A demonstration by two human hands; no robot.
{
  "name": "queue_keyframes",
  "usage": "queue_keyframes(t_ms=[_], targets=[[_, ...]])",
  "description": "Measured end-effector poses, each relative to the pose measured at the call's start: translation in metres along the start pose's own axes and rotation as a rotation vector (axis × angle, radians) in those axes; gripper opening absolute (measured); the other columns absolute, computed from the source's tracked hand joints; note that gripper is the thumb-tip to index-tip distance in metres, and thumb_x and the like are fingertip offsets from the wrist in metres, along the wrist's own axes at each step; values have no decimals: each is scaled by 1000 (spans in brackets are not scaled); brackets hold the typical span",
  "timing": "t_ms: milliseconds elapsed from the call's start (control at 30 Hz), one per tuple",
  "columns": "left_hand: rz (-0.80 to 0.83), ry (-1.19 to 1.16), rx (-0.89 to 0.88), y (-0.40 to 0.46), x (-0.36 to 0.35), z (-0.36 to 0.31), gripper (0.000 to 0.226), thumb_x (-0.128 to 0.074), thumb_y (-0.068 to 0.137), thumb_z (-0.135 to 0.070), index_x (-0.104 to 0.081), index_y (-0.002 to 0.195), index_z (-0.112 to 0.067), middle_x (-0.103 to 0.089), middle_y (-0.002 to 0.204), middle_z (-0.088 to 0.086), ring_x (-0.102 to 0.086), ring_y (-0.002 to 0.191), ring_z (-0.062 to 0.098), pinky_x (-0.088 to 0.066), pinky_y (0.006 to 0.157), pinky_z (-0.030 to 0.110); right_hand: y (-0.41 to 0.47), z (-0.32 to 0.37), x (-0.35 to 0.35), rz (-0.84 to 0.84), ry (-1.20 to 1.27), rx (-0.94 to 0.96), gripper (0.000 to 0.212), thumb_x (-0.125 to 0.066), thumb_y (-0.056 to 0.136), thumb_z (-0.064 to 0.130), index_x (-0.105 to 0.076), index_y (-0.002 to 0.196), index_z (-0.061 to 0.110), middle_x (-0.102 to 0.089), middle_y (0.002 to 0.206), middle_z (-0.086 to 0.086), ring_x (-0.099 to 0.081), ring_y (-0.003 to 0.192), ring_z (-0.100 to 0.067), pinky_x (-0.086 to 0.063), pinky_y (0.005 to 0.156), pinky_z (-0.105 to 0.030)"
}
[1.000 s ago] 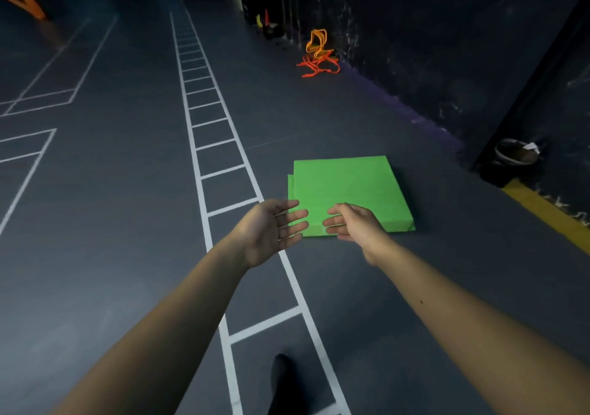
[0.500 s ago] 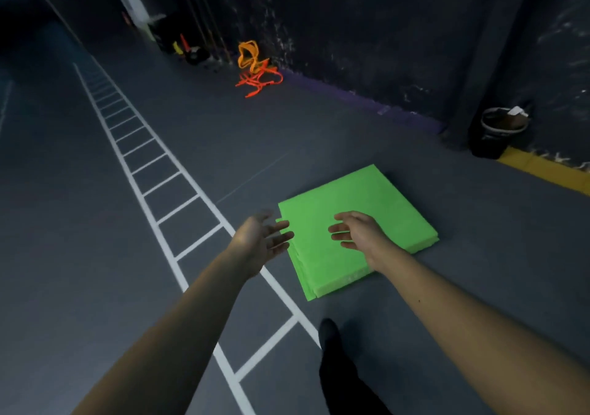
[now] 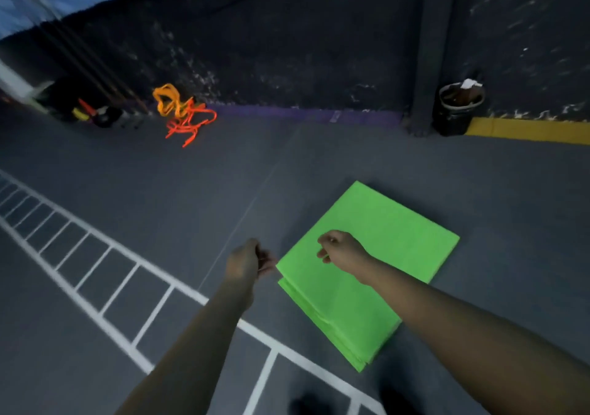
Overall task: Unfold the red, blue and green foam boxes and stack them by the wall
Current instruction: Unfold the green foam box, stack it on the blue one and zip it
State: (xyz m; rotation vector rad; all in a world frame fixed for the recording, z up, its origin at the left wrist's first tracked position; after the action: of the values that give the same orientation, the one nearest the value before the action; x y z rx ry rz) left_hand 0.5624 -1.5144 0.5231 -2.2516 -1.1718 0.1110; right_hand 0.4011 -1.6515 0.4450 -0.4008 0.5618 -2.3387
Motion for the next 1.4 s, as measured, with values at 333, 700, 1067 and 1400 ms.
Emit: queue_keyframes(t_ms=[333,700,1067,1400], targets=[[465,468,20,204,-74,-29,28,-35,107,-7,-55,89,-17,-59,41,-3,-62,39,6,-52,52,23,117,-55,3,-443,208,-214,25,-44,103,14,-62,106,-3,-73,104,-23,-60,68,-21,-39,54,-25],[912,1078,-56,244,-140,122,28,-42,95,1,-62,89,-17,-69,75,6,-68,75,20,-51,70,30,62,-246,-98,-754,686,-564,20,-44,103,18,-61,110,9,-73,91,-11,-61,74,-23,-37,57,-24],[1167,1354,-188,303,-198,425,23,-46,99,-17,-63,87,-27,-74,94,2,-70,84,22,-53,76,36,107,-533,-175,-960,1028,-802,14,-48,101,13,-59,92,9,-61,79,-9,-55,67,-24,-44,59,-28],[1237,1766,-884,401,-231,616,69,-57,97,-33,-30,158,-16,-16,168,16,-11,156,33,-18,124,47,192,-742,-215,-1139,1152,-894,25,-56,90,20,-67,88,-2,-62,84,-27,-56,76,-24,-49,68,-43]])
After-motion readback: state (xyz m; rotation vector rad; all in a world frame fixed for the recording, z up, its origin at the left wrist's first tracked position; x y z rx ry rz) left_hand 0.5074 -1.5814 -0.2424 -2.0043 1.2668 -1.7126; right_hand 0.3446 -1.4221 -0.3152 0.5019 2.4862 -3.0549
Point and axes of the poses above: each hand's wrist, its own y-axis towards the middle knuckle, its own x-axis out of the back of the hand, z = x × y, the point moved 7 cm from there along y, towards the middle knuckle
